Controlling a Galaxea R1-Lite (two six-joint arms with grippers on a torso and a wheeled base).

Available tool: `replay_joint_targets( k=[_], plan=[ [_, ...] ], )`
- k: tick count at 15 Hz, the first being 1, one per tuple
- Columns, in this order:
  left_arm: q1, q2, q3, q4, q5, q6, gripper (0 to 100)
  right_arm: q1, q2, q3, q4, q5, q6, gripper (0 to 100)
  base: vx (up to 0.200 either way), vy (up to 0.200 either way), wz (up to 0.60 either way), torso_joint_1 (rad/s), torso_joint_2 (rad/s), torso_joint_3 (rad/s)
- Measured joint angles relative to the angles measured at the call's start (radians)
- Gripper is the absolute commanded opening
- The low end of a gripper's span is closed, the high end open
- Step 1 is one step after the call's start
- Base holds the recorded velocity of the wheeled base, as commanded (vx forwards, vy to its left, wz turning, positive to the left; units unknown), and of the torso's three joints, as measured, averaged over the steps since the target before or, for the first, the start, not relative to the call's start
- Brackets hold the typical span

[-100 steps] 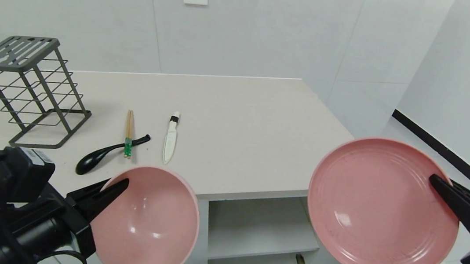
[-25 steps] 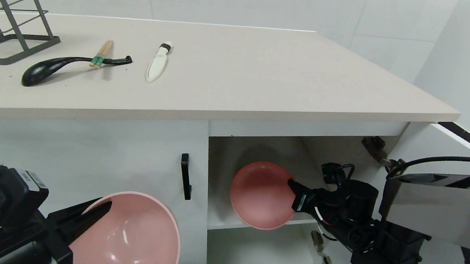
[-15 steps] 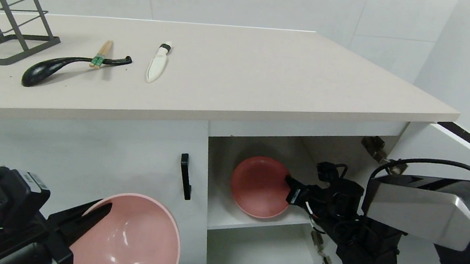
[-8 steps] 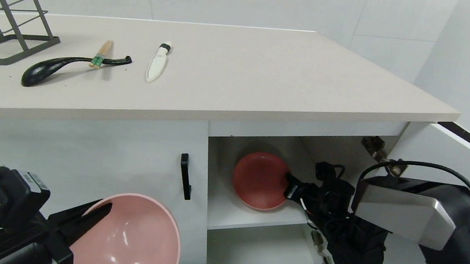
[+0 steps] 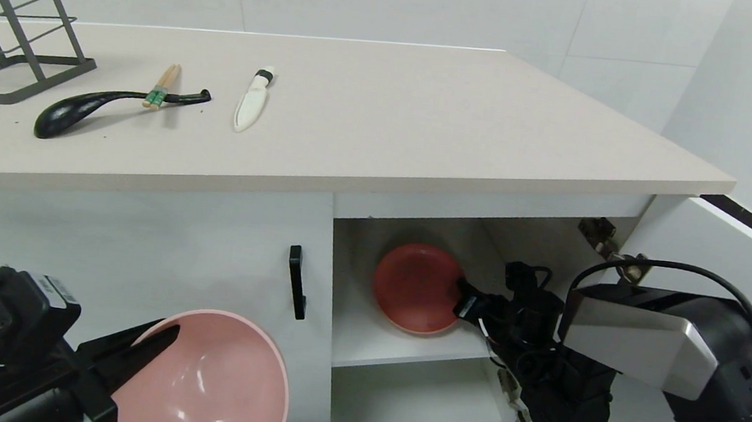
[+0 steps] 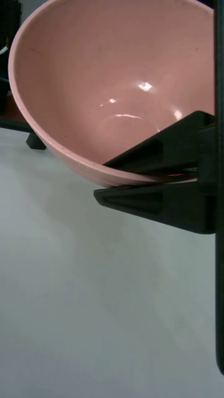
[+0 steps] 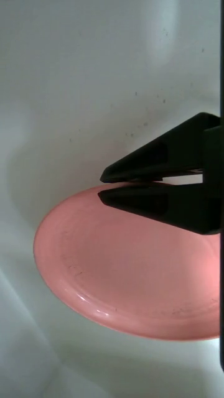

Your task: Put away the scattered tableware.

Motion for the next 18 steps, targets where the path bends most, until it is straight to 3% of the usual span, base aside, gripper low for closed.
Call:
replay_joint_targets(
  k=[6, 7, 10, 14, 18],
  plan=[
    [-0.001, 0.000, 0.000, 0.002, 0.000, 0.000, 0, 0.000, 0.019, -0.001, 0.000, -0.008, -0.003, 0, 0.000, 0.000, 0.00, 0.000, 0.00, 0.000],
    [-0.001, 0.000, 0.000, 0.002, 0.000, 0.000, 0, -0.001, 0.021, -0.001, 0.000, -0.008, -0.004, 100, 0.000, 0.000, 0.00, 0.000, 0.00, 0.000],
    [-0.001, 0.000, 0.000, 0.009, 0.000, 0.001, 0, -0.001, 0.025, 0.000, 0.000, -0.009, -0.011, 100, 0.000, 0.000, 0.00, 0.000, 0.00, 0.000],
    [-0.004, 0.001, 0.000, 0.016, -0.001, 0.001, 0, 0.001, -0.015, 0.032, 0.000, -0.094, -0.037, 100, 0.000, 0.000, 0.00, 0.000, 0.00, 0.000],
    [-0.007, 0.001, 0.000, 0.012, -0.001, 0.002, 0, 0.048, -0.293, 0.249, 0.000, -0.124, -0.050, 100, 0.000, 0.000, 0.00, 0.000, 0.00, 0.000]
  ],
)
